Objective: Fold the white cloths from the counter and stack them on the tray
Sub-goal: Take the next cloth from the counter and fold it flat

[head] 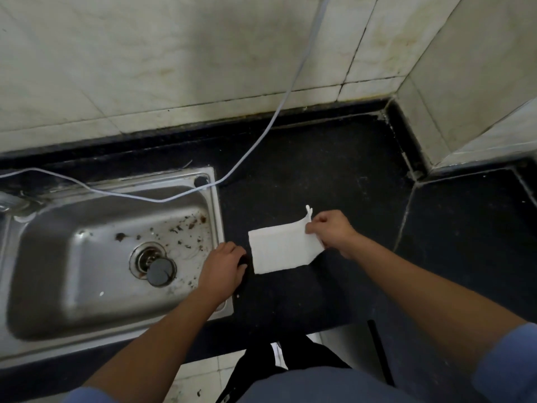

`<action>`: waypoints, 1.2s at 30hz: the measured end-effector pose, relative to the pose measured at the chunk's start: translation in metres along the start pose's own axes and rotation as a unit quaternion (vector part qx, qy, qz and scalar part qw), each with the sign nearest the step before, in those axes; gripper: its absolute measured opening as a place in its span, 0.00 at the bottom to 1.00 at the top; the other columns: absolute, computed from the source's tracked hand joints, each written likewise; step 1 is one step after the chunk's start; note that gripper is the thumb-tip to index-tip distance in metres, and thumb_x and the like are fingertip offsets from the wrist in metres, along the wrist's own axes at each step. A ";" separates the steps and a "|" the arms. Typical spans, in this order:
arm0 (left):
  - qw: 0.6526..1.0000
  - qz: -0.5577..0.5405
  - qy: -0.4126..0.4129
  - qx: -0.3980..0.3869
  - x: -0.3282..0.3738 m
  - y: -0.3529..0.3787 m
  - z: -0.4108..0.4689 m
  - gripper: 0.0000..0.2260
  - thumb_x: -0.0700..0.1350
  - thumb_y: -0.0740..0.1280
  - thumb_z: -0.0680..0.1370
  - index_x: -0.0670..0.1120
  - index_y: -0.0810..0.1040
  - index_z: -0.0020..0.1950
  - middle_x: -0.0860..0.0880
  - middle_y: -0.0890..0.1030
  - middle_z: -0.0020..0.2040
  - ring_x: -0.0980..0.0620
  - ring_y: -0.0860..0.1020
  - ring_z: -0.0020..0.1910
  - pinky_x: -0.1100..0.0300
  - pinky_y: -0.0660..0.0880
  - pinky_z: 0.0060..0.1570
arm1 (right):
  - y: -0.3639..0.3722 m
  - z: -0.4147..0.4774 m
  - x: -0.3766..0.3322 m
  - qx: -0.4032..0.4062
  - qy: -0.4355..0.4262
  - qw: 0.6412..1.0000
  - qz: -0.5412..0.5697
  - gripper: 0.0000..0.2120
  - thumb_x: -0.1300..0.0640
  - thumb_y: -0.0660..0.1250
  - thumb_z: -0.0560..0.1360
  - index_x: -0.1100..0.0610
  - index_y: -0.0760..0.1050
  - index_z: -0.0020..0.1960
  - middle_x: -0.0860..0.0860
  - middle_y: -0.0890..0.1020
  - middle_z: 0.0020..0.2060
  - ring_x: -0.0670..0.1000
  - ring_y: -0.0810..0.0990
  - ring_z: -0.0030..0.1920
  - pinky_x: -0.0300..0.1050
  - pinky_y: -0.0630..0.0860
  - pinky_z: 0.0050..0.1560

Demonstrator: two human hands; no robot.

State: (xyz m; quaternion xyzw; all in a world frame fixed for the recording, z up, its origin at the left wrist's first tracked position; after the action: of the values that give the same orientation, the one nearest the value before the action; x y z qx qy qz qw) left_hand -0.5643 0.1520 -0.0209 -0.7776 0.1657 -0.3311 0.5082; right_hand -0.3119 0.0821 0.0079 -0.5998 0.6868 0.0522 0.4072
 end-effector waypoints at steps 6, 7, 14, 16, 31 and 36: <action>0.997 -0.040 -0.061 0.000 -0.023 -0.007 -0.027 0.09 0.43 0.66 0.75 0.44 0.79 0.54 0.45 0.79 0.51 0.45 0.77 0.52 0.51 0.75 0.48 | 0.082 -0.006 -0.025 -0.065 -0.036 0.993 -0.093 0.05 0.61 0.72 0.70 0.58 0.76 0.38 0.54 0.80 0.40 0.53 0.81 0.42 0.52 0.82 0.42; 0.997 -0.041 -0.064 0.003 -0.025 -0.007 -0.030 0.09 0.43 0.66 0.75 0.44 0.79 0.55 0.45 0.79 0.51 0.44 0.77 0.52 0.51 0.75 0.47 | 0.092 -0.006 -0.024 -0.065 -0.040 0.990 -0.120 0.05 0.60 0.71 0.70 0.58 0.76 0.38 0.55 0.81 0.40 0.54 0.82 0.43 0.53 0.82 0.46; 0.996 -0.050 -0.070 -0.002 -0.030 -0.003 -0.031 0.09 0.45 0.65 0.76 0.45 0.77 0.55 0.46 0.77 0.53 0.46 0.76 0.53 0.52 0.75 0.46 | 0.120 -0.001 -0.010 -0.088 -0.068 0.970 -0.214 0.12 0.51 0.73 0.70 0.59 0.80 0.48 0.53 0.83 0.43 0.52 0.82 0.45 0.45 0.76 0.47; 0.997 -0.056 -0.051 0.007 -0.024 -0.002 -0.022 0.09 0.45 0.65 0.77 0.44 0.77 0.55 0.46 0.76 0.52 0.46 0.76 0.51 0.53 0.75 0.45 | 0.106 -0.004 -0.007 -0.081 -0.094 0.977 -0.174 0.07 0.53 0.71 0.73 0.57 0.79 0.45 0.53 0.84 0.41 0.51 0.83 0.41 0.48 0.79 0.48; 0.977 0.172 0.079 -0.102 0.003 0.041 0.023 0.29 0.56 0.49 0.82 0.43 0.44 0.78 0.45 0.38 0.78 0.46 0.40 0.77 0.46 0.47 0.75 | 0.054 0.018 0.056 -0.047 -0.310 0.722 -0.617 0.33 0.41 0.41 0.79 0.58 0.46 0.78 0.55 0.48 0.78 0.54 0.49 0.78 0.62 0.56 0.72; 0.986 0.142 0.040 -0.074 0.009 0.029 0.012 0.30 0.55 0.53 0.81 0.42 0.48 0.77 0.45 0.43 0.79 0.46 0.43 0.77 0.47 0.49 0.75 | 0.053 0.018 0.028 -0.057 -0.333 0.724 -0.601 0.32 0.39 0.49 0.80 0.56 0.50 0.78 0.54 0.47 0.78 0.55 0.45 0.78 0.59 0.50 0.74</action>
State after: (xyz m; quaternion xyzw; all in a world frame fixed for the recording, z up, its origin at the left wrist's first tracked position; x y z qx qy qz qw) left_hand -0.5474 0.1427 -0.0476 -0.7679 0.3182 -0.2733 0.4842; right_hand -0.3476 0.0851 -0.0436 -0.8529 -0.0022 0.0318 0.5212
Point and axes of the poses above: each hand's wrist, its own z-axis towards the middle knuckle, its own y-axis out of the palm, x = y × z, the point moved 2 cm from there along z, towards the middle knuckle
